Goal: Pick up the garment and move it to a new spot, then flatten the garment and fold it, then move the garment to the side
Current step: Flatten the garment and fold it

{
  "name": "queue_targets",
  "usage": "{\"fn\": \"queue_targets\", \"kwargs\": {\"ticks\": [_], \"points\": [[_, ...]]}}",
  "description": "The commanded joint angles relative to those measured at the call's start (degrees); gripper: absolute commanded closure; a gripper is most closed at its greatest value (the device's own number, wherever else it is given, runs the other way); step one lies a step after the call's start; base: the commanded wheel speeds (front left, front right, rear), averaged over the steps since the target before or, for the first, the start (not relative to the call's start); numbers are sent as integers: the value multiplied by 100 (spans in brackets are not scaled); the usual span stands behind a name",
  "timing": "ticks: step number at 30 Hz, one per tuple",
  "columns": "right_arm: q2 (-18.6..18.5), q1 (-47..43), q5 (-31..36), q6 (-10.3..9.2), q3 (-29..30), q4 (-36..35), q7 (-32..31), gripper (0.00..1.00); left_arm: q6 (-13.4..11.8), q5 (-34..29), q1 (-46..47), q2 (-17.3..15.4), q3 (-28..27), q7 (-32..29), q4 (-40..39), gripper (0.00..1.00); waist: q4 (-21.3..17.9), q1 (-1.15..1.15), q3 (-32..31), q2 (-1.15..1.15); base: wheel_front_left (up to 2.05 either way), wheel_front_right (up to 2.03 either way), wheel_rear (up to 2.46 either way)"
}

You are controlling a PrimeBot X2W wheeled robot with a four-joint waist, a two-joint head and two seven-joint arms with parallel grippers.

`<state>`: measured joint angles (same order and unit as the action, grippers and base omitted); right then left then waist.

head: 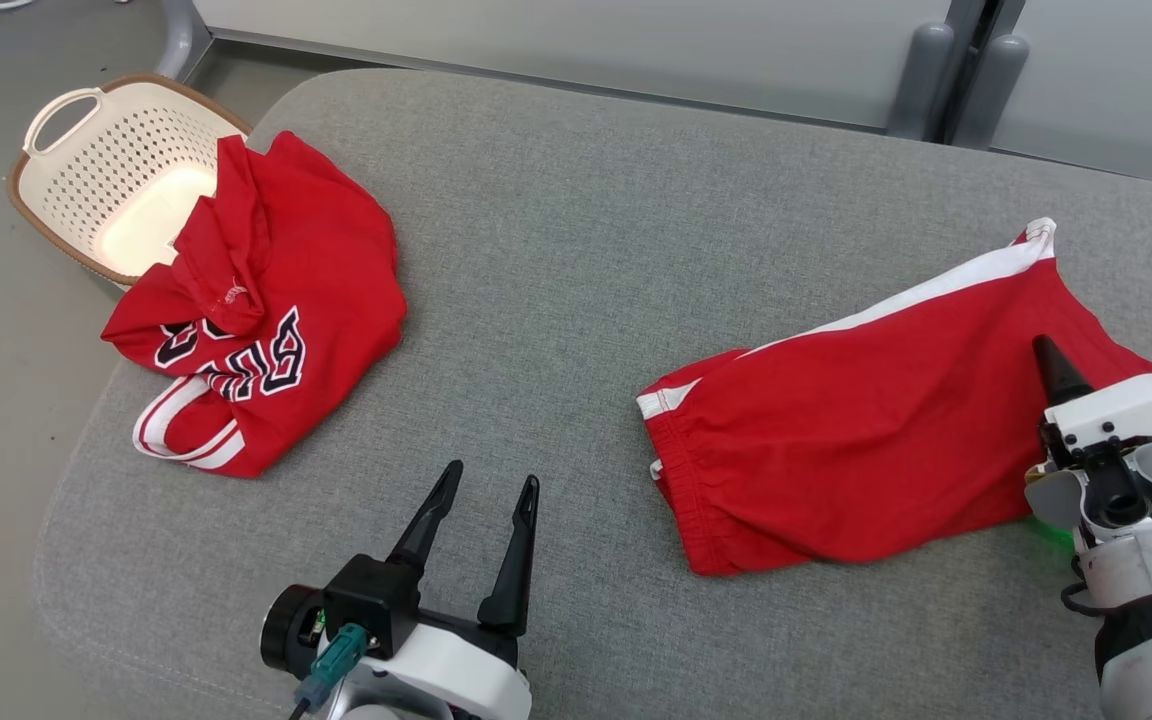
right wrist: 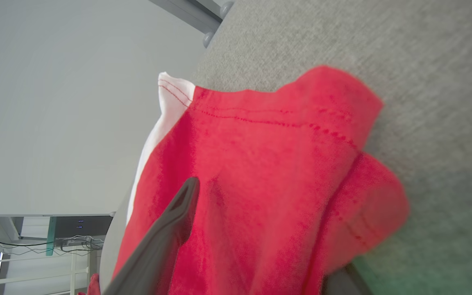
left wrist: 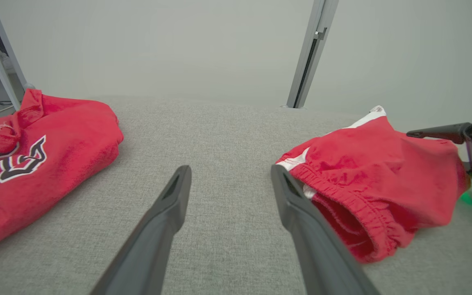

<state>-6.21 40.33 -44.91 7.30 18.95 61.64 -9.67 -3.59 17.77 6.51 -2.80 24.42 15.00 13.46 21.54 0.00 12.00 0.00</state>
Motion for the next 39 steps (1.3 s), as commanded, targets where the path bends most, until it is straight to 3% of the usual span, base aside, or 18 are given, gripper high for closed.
{"fn": "queue_targets", "kwargs": {"ticks": [1,2,3,4,10,20,25,30,34,39], "points": [[223,-82,25,34,-1,310,-51,0,-26,49,143,-20,5,26,-16,0,13,0,19,0,0,0,0],[220,-33,53,34,-3,365,-40,53,-31,52,146,-20,9,26,-16,0,14,0,23,0,0,0,0],[210,7,91,34,-13,382,2,95,-36,53,144,-20,13,26,-13,0,14,0,22,0,0,0,0],[204,44,103,34,-23,375,29,100,-39,57,145,-20,11,26,-6,0,10,0,16,0,0,0,0],[198,-94,-66,25,-92,-65,264,100,-22,-3,78,-20,-67,26,76,0,-134,0,-162,0,0,0,0],[179,-1249,-514,18,-56,-1125,936,100,-6,-110,-111,-19,-144,27,137,0,-637,0,-634,0,0,0,0],[80,-1725,-400,19,314,-1274,1414,100,-2,-125,-143,-20,-177,27,142,0,-782,0,-742,0,0,0,0],[82,-1796,-225,19,288,-1479,1419,100,33,-170,-171,-21,-156,27,157,0,-843,0,-756,0,0,0,0],[200,-1649,-367,20,-52,-1946,1193,100,24,-158,-168,-21,-136,27,171,0,-851,0,-794,0,0,0,0],[288,-1804,-702,19,-887,-2725,906,100,85,-134,-235,-23,-123,27,243,0,-755,0,-883,0,0,0,0]]}}
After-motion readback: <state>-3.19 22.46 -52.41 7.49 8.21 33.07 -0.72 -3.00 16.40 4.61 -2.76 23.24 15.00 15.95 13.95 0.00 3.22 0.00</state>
